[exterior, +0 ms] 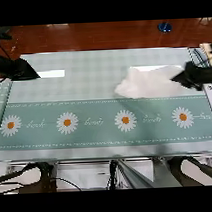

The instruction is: Fold the shirts.

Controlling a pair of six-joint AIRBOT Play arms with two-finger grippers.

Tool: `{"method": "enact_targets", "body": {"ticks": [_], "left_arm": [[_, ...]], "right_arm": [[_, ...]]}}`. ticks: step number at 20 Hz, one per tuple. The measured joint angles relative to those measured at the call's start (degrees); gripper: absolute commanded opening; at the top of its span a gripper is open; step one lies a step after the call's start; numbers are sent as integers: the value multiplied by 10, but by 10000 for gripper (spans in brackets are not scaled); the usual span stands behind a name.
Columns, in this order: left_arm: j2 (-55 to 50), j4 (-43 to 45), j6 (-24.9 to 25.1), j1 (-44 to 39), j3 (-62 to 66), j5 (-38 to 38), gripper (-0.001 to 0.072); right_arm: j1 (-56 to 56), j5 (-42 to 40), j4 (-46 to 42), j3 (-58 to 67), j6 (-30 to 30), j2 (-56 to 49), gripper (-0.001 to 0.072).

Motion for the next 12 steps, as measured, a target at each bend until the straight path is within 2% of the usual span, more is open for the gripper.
{"method": "enact_targets", "body": {"ticks": [4, 7, 12], "left_arm": [[0, -31, 0, 0, 0, 10, 327], [0, -42, 2, 0, 0, 12, 327], [0, -47, 9, 0, 0, 11, 327]], "right_arm": [[-144, 127, -196, 0, 50, 111, 19], [-248, 197, -320, 0, 42, 143, 19], [-405, 225, -469, -1, 23, 152, 19]]}}
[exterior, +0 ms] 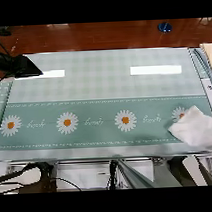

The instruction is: Fold the shirts.

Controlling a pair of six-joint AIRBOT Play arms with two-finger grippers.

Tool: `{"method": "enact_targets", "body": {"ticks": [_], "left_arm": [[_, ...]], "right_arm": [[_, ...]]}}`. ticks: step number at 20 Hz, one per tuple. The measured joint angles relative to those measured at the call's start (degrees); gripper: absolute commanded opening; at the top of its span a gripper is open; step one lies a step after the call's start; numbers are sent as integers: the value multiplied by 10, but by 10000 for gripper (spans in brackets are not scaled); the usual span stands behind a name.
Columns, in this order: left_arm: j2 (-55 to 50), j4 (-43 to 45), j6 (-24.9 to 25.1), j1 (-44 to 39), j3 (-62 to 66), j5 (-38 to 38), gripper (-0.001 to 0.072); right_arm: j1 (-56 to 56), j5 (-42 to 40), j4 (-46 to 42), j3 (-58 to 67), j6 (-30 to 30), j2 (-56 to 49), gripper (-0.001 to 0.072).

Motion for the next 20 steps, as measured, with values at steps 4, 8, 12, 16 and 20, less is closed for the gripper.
{"method": "enact_targets", "body": {"ticks": [4, 8, 12, 16, 20], "left_arm": [[0, -1, 2, 0, 0, -2, 327], [0, -2, 4, 0, 0, -6, 327], [0, -2, 5, 0, 0, -2, 327], [0, -2, 6, 0, 0, -1, 327], [0, -2, 6, 0, 0, 5, 328]], "right_arm": [[-108, 2, -74, -1, -4, -1, 19], [-172, -5, -134, -28, -4, -1, 38], [-196, -17, -161, -113, -17, -1, 591], [-203, -83, -231, -175, -18, -2, 581], [-195, -229, -239, -175, 35, -2, 505]]}}
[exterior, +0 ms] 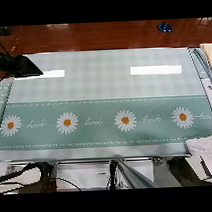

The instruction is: Fold the shirts.

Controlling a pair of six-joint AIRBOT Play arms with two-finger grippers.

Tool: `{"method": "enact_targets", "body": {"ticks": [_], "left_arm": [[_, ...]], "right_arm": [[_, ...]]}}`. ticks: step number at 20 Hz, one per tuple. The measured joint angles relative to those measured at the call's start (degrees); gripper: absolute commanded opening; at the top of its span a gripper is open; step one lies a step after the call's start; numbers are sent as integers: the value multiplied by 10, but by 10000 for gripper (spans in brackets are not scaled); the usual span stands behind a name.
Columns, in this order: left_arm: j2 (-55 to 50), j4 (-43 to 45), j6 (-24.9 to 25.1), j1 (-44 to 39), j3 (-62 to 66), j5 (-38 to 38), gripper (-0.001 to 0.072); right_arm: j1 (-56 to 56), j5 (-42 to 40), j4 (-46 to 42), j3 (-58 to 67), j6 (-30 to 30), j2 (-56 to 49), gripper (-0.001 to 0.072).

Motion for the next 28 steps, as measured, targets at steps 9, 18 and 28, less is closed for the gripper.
{"method": "enact_targets", "body": {"ticks": [9, 18, 28], "left_arm": [[-8, 16, 107, -41, 0, 190, 327], [-90, 275, -48, -200, 0, 149, 639], [-40, 310, -84, -217, -76, 193, 591]], "right_arm": [[399, -269, 662, 310, -195, -207, 501], [875, -21, 274, 398, -95, -351, 541], [906, 23, 319, 403, -32, -361, 540]]}}
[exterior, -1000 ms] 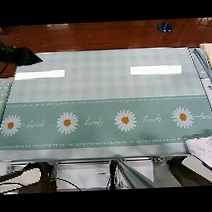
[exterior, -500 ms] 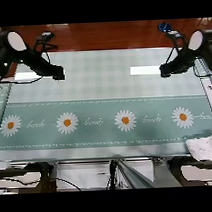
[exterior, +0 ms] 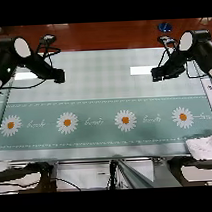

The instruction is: Fold the shirts.

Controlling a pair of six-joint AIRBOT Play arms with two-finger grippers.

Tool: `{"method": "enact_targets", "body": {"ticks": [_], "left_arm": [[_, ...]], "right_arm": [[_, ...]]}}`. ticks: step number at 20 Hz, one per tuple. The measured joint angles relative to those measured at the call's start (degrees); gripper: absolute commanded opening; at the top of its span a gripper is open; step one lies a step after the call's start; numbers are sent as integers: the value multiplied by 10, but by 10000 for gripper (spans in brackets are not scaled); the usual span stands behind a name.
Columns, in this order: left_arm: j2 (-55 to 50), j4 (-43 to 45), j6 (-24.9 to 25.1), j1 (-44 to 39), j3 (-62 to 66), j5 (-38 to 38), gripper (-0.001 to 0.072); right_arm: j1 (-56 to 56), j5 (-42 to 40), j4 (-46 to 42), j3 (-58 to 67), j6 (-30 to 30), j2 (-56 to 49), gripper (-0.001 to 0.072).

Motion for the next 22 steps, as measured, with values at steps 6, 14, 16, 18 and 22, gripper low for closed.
{"method": "enact_targets", "body": {"ticks": [6, 14, 16, 18, 22], "left_arm": [[28, 1, -2, 5, -60, 44, 597], [31, 1, -2, 6, -70, 55, 597], [31, 1, -2, 6, -70, 55, 597], [31, 1, -2, 6, -70, 55, 597], [31, 1, -2, 6, -70, 55, 597]], "right_arm": [[1, 6, 3, 0, 9, 0, 539], [1, 7, 4, 0, 10, 0, 539], [1, 7, 4, 0, 10, 0, 539], [1, 7, 4, 0, 10, -1, 539], [1, 7, 3, 0, 10, 0, 539]]}}
